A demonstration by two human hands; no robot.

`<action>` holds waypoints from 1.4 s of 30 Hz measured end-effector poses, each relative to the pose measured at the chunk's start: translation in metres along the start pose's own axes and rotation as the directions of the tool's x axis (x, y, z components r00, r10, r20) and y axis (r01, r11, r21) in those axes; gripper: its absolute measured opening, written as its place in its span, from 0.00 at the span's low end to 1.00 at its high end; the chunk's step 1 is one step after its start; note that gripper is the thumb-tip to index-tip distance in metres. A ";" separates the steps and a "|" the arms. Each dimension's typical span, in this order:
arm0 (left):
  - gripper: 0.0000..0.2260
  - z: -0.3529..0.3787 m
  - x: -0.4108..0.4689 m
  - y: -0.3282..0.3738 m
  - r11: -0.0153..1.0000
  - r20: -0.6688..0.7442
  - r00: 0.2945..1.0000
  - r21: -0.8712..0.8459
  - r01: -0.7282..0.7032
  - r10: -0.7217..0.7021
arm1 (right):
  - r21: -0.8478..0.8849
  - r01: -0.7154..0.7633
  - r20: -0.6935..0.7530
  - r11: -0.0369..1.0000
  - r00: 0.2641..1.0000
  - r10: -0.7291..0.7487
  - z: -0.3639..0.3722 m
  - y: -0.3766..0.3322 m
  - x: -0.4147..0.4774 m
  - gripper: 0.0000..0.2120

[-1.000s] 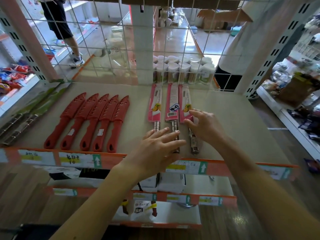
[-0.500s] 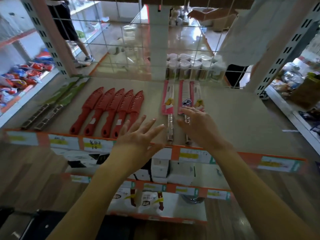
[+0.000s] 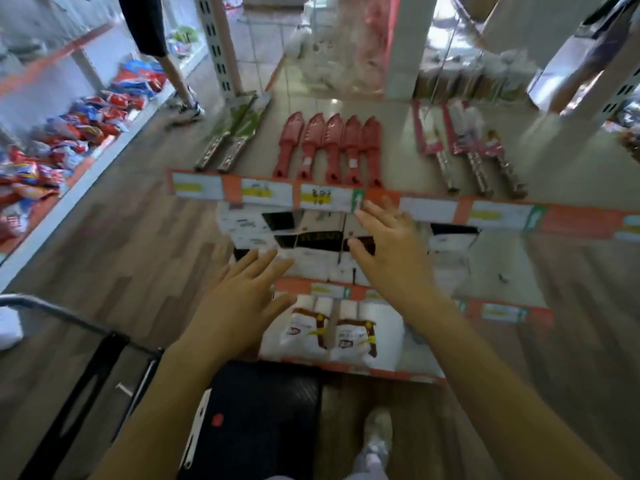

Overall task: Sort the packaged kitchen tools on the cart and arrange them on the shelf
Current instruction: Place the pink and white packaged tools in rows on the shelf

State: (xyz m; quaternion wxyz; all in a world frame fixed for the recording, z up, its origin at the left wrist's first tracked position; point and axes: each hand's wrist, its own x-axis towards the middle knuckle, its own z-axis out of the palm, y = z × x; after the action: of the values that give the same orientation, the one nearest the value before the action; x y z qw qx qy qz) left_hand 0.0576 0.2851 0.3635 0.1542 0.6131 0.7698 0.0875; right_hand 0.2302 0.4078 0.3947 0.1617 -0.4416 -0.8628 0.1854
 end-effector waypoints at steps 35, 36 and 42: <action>0.28 0.186 -0.307 -0.181 0.932 0.356 0.873 -0.012 0.362 -0.334 | -0.095 -0.218 0.551 0.971 0.801 0.234 0.269 -0.138 -0.300 0.20; 0.28 0.191 -0.309 -0.190 0.927 0.352 0.869 -0.009 0.374 -0.347 | -0.088 -0.228 0.551 0.970 0.800 0.238 0.278 -0.142 -0.302 0.20; 0.28 0.252 -0.311 -0.255 0.893 0.311 0.846 0.024 0.449 -0.433 | -0.097 -0.232 0.540 0.968 0.804 0.247 0.379 -0.153 -0.313 0.24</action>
State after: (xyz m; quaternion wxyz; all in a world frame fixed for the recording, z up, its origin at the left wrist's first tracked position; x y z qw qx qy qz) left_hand -0.0271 -0.0905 0.0847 0.3035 0.4218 0.8539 -0.0277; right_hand 0.1297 0.0011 0.0963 -0.1226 -0.4774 -0.8124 0.3117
